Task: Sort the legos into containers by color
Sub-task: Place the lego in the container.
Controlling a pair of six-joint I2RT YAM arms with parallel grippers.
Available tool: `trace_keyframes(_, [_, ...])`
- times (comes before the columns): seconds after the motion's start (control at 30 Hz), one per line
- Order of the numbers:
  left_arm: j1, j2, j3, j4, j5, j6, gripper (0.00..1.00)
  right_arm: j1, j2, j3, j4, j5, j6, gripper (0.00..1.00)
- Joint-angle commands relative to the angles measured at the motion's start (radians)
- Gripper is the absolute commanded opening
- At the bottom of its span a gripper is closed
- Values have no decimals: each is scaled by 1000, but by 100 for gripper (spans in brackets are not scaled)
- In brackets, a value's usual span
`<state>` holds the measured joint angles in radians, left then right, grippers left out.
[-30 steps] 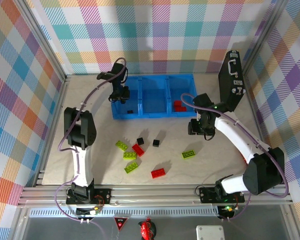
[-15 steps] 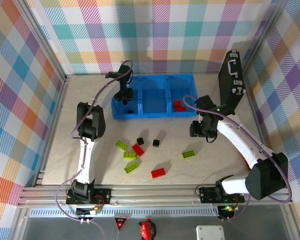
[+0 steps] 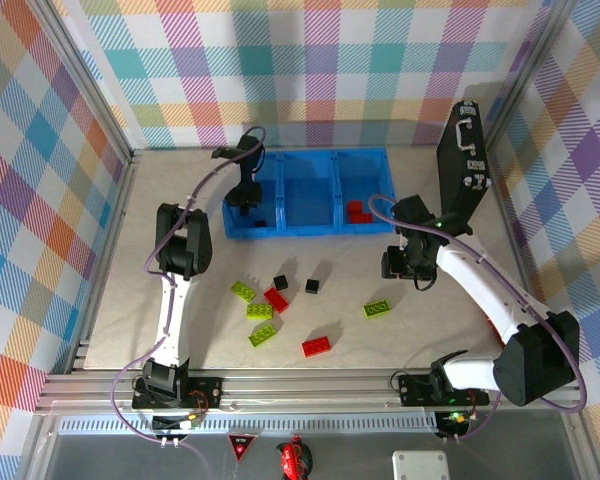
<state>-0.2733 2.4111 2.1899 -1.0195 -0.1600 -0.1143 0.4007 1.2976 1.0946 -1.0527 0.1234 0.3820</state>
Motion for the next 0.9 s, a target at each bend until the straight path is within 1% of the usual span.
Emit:
trace_keyframes(0.0, [9,32,19,-25,-7,11,27,10,-33,-10,-26,8,14,54])
trace_keyframes(0.17, [9,36,22,-27,-9,10,32,9,-43,-9,-30,11,18,55])
trace_keyframes(0.4, [9,2,23,-31,1,10,37,8,-50,4,-38,13,16,55])
trace_keyframes(0.63, [8,-46,28,-44,23,8,37,9,-57,19,-40,7,18,54])
trace_keyframes(0.77, [8,-82,18,-60,63,-6,37,9,-54,26,-36,-1,17,55])
trace_keyframes(0.87, [8,-125,-19,-49,101,-17,37,8,-52,26,-30,-3,16,55])
